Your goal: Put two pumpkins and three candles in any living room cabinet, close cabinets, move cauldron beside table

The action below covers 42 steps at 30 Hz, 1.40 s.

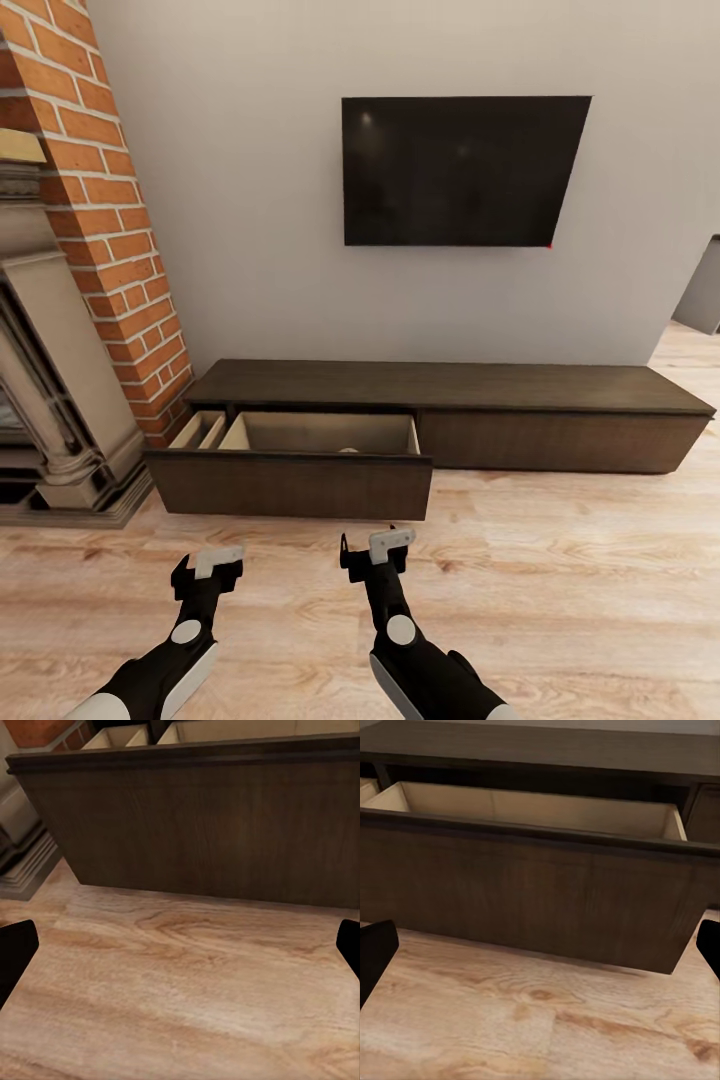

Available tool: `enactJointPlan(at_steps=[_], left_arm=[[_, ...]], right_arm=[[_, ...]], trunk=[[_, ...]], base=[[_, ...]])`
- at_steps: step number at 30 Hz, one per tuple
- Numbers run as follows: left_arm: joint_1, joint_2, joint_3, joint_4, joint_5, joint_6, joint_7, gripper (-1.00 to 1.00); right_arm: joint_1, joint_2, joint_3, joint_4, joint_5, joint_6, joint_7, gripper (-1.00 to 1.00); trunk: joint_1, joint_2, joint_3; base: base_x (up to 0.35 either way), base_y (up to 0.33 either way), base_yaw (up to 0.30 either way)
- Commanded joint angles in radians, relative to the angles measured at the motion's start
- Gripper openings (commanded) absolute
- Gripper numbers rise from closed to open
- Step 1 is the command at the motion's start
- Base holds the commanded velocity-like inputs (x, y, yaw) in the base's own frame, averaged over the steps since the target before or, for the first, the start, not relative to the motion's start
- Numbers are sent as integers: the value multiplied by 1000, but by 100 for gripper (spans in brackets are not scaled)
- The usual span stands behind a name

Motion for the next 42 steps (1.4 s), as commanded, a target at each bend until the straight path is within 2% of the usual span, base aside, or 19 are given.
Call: enactJointPlan(at_steps=[1,13,16,20,23,25,27,37,42], left_arm=[[-1,1,-8,-1,8,-4,6,100],[-1,0,-11,2,7,-4,-3,100],[-1,0,-22,5,6,-4,-4,100],[-1,-2,-45,8,6,-5,-4,100],[-1,-11,-57,10,5,-5,-5,100],[-1,-15,-65,11,5,-5,-5,100],[-1,-20,-90,11,5,-6,-5,100],[-1,-24,-102,7,5,-6,-5,100],[-1,-39,-104,11,5,-5,-4,100]], right_arm=[[-1,0,5,1,-11,-7,-6,100],[-1,-6,-2,5,-11,-8,-5,100],[-1,-11,-15,9,-12,-8,-5,100],[0,-28,-64,12,-13,-10,0,100],[0,-32,-78,12,-11,-11,5,100],[0,-32,-81,13,-12,-11,6,100],[0,-33,-86,13,-12,-11,8,100],[0,-32,-89,13,-12,-11,8,100],[0,-33,-93,13,-13,-10,9,100]], trunk=[[0,0,-1],[0,0,-1],[0,0,-1],[0,0,-1],[0,0,-1],[0,0,-1],[0,0,-1],[0,0,-1],[0,0,-1]], base=[[0,0,3],[0,0,0],[0,0,0],[0,0,0],[0,0,0],[0,0,0],[0,0,0],[0,0,0],[0,0,0]])
